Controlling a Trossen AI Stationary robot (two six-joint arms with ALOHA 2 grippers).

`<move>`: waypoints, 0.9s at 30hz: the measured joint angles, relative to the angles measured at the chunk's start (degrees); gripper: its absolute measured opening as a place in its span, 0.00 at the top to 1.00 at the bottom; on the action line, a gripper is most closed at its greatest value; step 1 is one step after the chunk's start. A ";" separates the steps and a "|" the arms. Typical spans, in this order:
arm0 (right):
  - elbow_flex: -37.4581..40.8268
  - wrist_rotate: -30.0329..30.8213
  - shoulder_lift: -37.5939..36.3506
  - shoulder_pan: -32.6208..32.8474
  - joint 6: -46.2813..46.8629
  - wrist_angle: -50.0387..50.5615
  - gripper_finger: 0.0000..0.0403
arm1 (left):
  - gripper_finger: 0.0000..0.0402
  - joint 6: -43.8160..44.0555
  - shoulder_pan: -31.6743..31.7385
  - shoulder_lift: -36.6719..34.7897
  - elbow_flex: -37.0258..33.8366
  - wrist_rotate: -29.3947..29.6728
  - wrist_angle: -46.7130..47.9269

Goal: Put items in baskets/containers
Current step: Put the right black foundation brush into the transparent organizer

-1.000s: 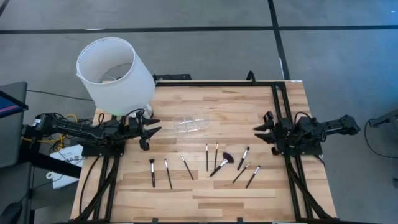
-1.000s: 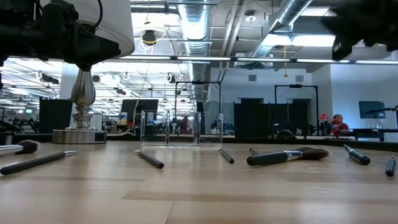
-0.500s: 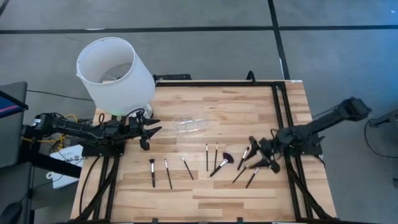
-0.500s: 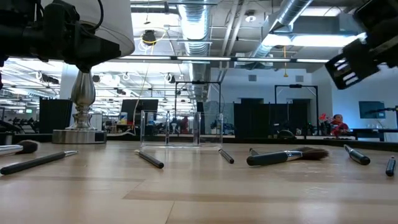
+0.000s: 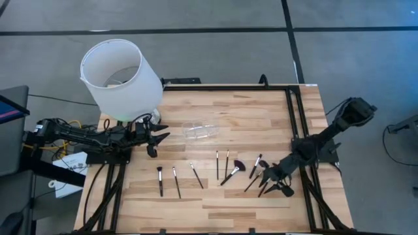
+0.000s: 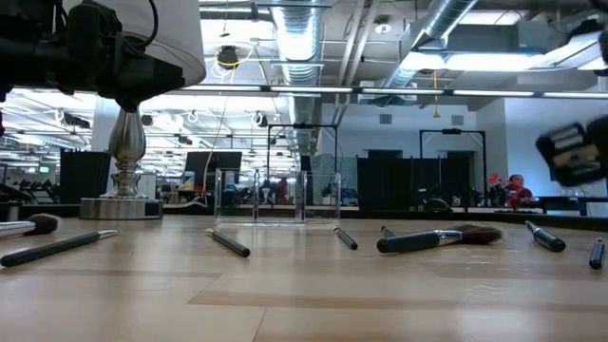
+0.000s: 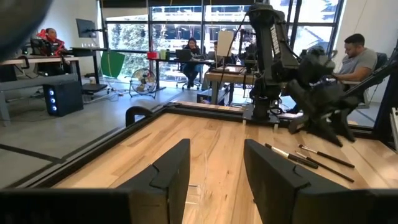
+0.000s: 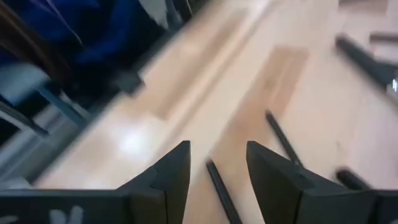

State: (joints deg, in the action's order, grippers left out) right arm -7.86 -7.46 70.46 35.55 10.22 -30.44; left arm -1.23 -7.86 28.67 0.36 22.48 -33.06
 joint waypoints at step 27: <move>-0.02 3.91 19.80 0.67 -10.48 -11.89 0.97 | 0.63 0.68 -0.02 0.00 0.00 -0.02 -0.95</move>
State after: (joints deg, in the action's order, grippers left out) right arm -7.88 -3.54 90.26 36.22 -0.26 -42.33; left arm -0.55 -7.88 28.67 0.36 22.46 -34.01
